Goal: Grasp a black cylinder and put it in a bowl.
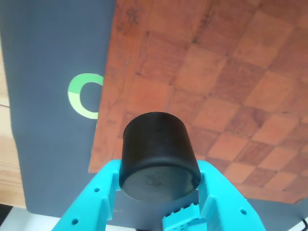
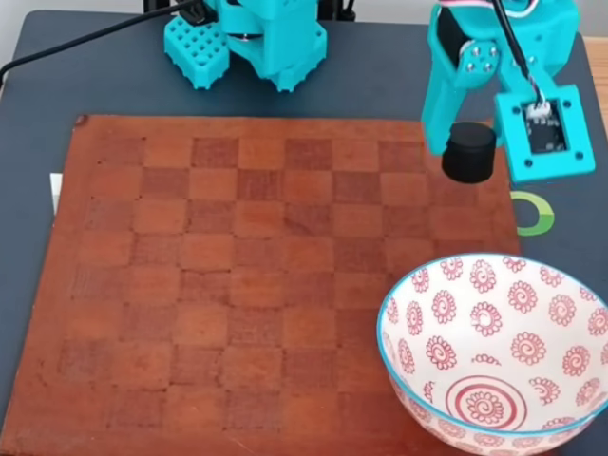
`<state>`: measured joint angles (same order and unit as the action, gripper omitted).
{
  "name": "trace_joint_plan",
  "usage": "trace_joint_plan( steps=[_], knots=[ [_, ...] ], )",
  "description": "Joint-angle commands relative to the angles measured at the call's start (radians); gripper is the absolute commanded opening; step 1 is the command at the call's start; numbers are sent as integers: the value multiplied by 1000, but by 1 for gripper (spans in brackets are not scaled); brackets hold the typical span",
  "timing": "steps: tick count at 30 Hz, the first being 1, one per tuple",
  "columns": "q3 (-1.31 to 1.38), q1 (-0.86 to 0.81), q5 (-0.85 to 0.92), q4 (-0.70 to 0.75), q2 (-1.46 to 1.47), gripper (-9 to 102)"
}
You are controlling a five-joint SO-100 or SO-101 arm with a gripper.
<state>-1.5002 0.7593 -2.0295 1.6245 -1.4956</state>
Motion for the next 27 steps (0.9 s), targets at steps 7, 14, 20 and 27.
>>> trace_joint_plan(
  steps=[7,14,20,27],
  knots=[
    [63,-64,-2,-12,-107,13],
    [184,-114,14,-11,-57,13],
    [333,-155,46,-12,58,13],
    [551,-204,135,-11,227,13]
  ],
)
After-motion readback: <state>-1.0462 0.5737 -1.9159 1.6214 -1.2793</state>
